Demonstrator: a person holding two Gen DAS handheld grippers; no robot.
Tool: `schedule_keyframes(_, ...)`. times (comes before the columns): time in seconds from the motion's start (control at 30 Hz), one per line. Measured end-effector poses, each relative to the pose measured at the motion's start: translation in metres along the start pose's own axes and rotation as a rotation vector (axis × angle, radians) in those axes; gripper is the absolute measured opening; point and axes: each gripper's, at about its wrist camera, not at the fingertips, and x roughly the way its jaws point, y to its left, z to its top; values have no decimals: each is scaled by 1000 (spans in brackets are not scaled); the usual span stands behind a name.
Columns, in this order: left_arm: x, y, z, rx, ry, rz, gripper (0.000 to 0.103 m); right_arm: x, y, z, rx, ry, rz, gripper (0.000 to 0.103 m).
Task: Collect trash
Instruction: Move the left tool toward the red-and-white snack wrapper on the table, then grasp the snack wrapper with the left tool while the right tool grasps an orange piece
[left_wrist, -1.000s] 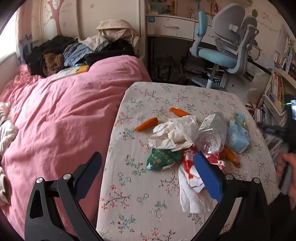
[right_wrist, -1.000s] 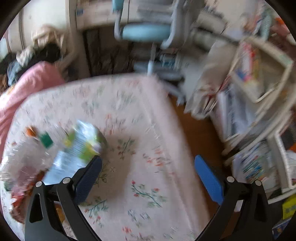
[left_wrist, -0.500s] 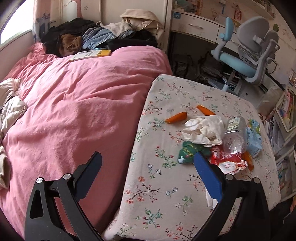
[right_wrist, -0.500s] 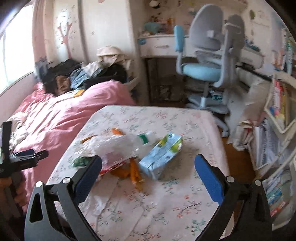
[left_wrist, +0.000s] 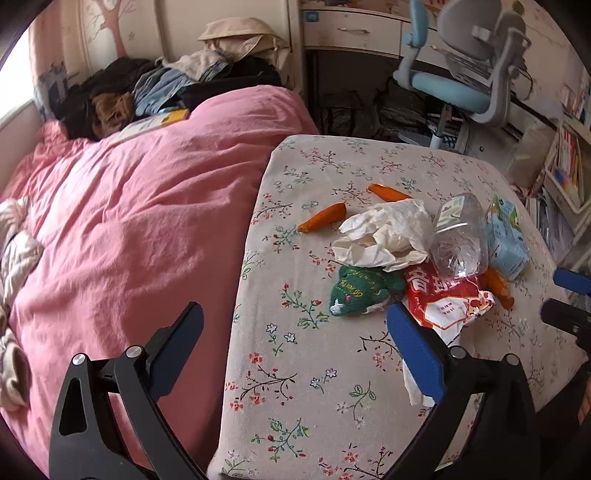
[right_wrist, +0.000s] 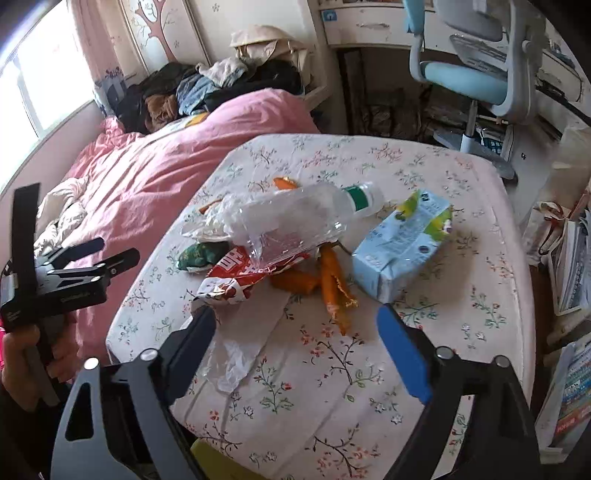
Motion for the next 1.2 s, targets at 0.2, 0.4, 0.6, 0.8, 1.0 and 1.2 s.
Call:
schedule_keyframes(0.2,-1,-6,-5,-12,35,-134,96,20,-16,-1,49,39,-22,68)
schedule_keyframes(0.4,2,-45,-16,62,72,-298,96,36,-32,3,95,65,-21,54)
schedule_keyframes(0.6,4,-96,-23,233,33,-203,94,44,-42,1,98,92,-23,41)
schedule_keyframes(0.8,21,-112,-22,300,64,-122,58,43,-49,0,97,104,1,25)
schedule_keyframes(1.0,25,-103,-15,252,76,-168,25,53,-42,6,66,114,-9,30)
schedule_keyframes(1.2,-3,-65,5,77,37,-344,23,34,-51,10,152,65,111,14)
